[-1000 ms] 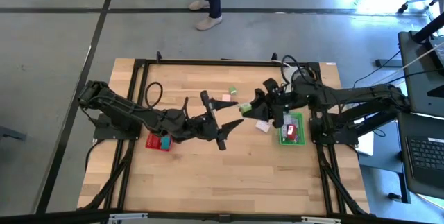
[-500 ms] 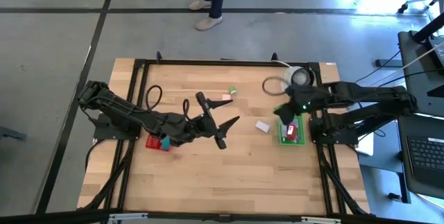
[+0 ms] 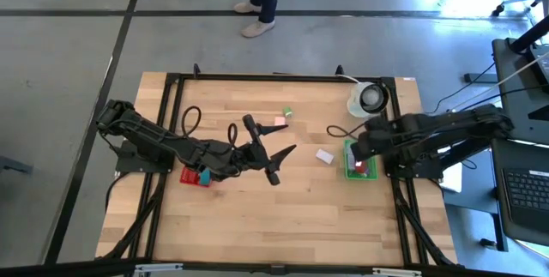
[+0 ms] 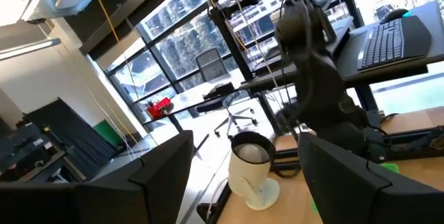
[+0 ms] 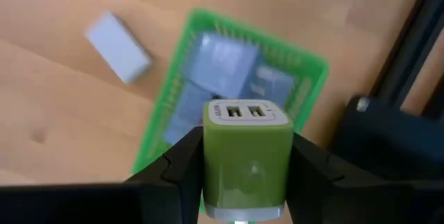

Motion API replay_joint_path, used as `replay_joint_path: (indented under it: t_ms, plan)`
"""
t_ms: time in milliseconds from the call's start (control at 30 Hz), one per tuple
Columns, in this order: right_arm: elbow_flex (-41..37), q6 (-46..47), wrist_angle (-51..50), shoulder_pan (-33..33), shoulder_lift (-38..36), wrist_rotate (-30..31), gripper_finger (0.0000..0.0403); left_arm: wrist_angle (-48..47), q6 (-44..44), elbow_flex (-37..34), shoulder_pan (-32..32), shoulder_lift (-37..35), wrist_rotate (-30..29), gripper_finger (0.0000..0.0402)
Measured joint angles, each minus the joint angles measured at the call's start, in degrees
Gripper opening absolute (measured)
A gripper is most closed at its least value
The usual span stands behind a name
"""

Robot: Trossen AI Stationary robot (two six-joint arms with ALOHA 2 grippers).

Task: Pick & Place Office items
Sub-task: Put the bottom green charger adapter into the green basket

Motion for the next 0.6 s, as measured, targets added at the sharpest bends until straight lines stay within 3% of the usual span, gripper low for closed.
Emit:
replay_joint_path:
  t_ms: [300,600]
  plan:
    - [-9.0,9.7,9.2,6.7,0.0,-9.0,0.0151,-0.6,0.0,0.0,-0.1,0.0,0.0,0.0253]
    - [-10.3,14.8,10.5,11.2,0.3,-8.7,0.0152,-3.3,0.0,0.0,0.0,0.0,0.0,0.0253]
